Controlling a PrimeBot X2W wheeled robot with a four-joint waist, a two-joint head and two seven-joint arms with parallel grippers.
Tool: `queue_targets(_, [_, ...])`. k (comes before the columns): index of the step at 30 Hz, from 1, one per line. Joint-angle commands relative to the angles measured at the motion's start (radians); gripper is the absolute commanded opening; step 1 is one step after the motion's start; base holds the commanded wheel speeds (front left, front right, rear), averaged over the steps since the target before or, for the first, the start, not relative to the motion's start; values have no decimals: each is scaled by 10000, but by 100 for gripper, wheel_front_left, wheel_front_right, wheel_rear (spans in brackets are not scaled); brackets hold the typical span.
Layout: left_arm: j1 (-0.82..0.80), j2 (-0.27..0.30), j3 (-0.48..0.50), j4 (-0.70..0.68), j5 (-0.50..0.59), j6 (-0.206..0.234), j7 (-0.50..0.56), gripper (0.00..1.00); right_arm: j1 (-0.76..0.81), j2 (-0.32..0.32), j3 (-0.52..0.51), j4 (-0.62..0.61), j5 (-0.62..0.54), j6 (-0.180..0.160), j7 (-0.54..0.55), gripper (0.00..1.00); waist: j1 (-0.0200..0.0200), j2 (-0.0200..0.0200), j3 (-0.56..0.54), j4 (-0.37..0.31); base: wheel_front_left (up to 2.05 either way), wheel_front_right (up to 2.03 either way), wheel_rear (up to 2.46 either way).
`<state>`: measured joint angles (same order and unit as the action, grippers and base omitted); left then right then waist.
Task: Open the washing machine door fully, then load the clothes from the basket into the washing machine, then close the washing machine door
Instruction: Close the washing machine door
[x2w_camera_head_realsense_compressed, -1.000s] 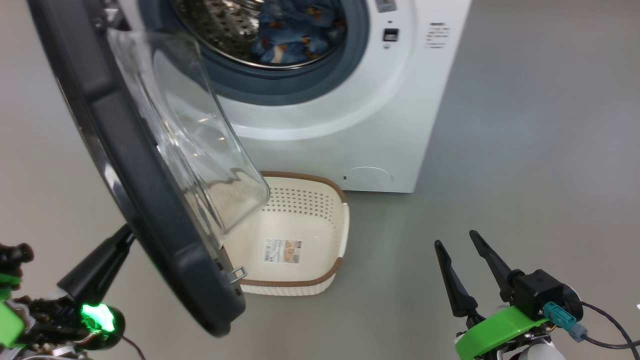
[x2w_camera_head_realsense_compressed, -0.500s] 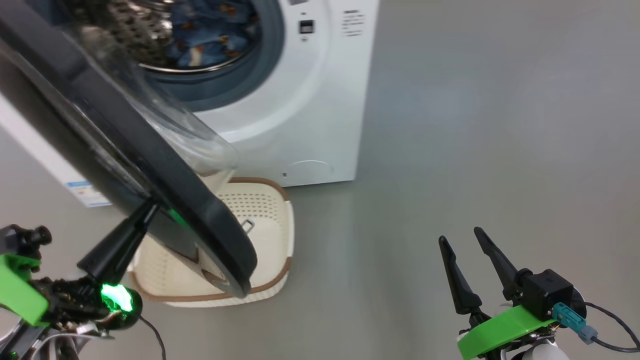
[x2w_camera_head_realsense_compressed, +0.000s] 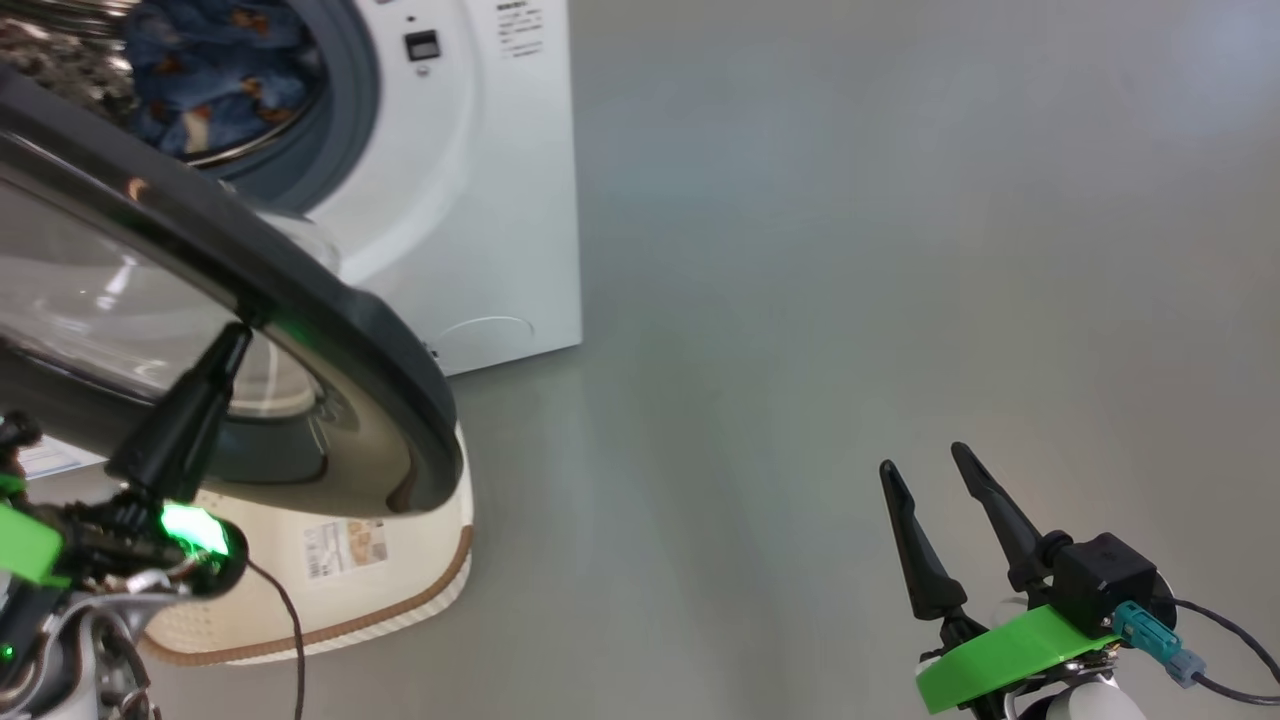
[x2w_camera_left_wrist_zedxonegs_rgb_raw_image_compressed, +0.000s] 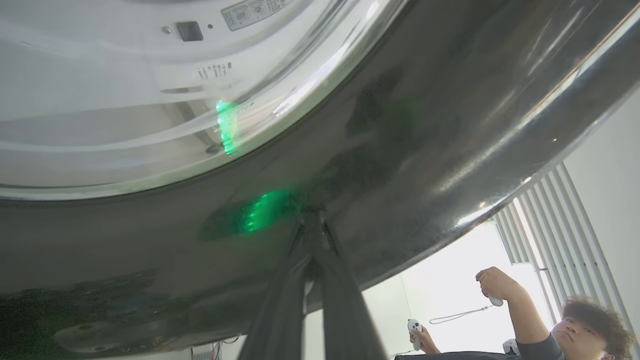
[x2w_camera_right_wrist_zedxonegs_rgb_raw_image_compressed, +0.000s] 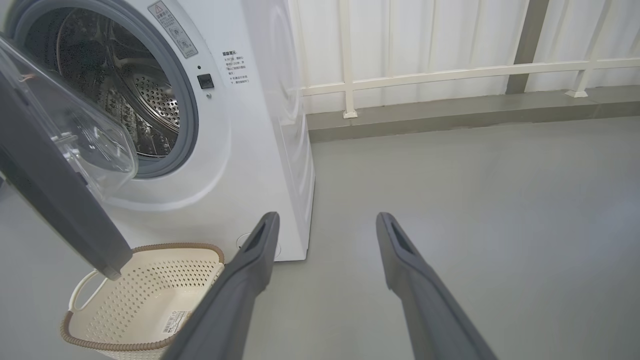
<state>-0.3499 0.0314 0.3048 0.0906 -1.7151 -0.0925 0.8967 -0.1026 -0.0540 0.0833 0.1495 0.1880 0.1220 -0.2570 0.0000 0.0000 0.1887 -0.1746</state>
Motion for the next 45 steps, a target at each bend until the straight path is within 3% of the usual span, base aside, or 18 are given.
queue_targets(1, [-436,229,321,-95,161,-128,-114,0,-40,38,250,-287,127,87,-47,100,0,0,185,-282,0,0,0])
queue_targets(15, [-781,326,612,678,397,-330,-491,0,-18,38,161,-352,300,87,-47,100,0,0,108,-149,0,0,0])
queue_targets(35, [1255,193,661,402,246,-380,-2228,0,381,38,131,78,313,87,-47,100,0,0,-1217,834,0,0,0])
queue_targets(36, [1369,193,603,413,139,-380,-2350,21,413,38,127,89,314,87,-47,100,0,0,-1267,875,0,0,0])
queue_targets(37, [1483,192,558,411,82,-380,-2490,69,437,38,129,96,317,87,-47,100,0,0,-1313,912,0,0,0])
queue_targets(38, [1593,192,506,397,67,-380,-2600,100,450,38,133,103,315,87,-47,100,0,0,-1348,940,0,0,0])
queue_targets(45, [2114,190,302,377,-178,-381,-3294,100,500,38,160,178,357,87,-47,100,0,0,-1534,1082,0,0,0])
